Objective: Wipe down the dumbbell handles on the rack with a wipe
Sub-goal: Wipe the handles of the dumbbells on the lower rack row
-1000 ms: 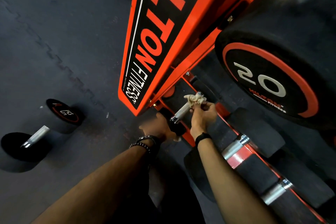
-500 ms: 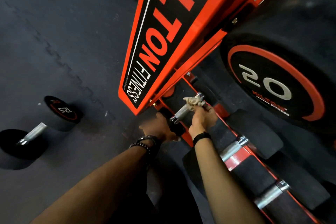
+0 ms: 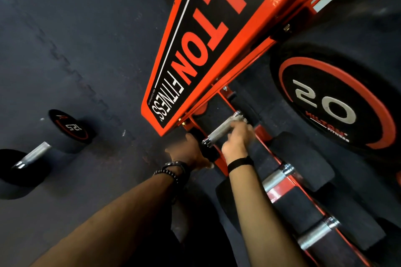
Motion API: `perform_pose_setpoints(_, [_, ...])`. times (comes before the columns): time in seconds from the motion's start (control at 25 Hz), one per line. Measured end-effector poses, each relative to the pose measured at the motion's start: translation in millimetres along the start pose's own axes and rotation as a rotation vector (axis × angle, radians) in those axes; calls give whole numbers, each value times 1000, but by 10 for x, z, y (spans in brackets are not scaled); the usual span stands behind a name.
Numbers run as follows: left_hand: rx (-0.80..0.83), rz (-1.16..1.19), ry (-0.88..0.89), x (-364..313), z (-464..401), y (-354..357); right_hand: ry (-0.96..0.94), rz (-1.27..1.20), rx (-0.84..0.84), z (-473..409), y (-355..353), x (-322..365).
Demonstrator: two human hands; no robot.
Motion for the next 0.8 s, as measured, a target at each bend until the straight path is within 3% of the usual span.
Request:
perform_pose_setpoints(0.16, [-7,-12,1,6,-1,23,149,-72,204,-174,89,11])
perform_pose_setpoints(0.36, [23,32,2,11,-26,31,63,-112,200,-100,-3,-53])
perform_pose_setpoints(0.52, [-24,7,-4,4,-15,79,205,-150,345,-347,112,-33])
perform_pose_setpoints(0.68, [-34,5,-22,-17,13,113,105,-113,135,-435,221,-145])
perform_pose_setpoints(0.8, [-21,5,-22,-14,-13,95,-190,345,-50,-264,84,-133])
Point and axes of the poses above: each hand's wrist, its own z-axis away from the middle knuckle, its own y-axis out of the palm, x = y × z, the point moved 3 cm from there along -z, towards the middle knuckle, and after that the axes turned 11 degrees about -y, right-handed, at the moved point
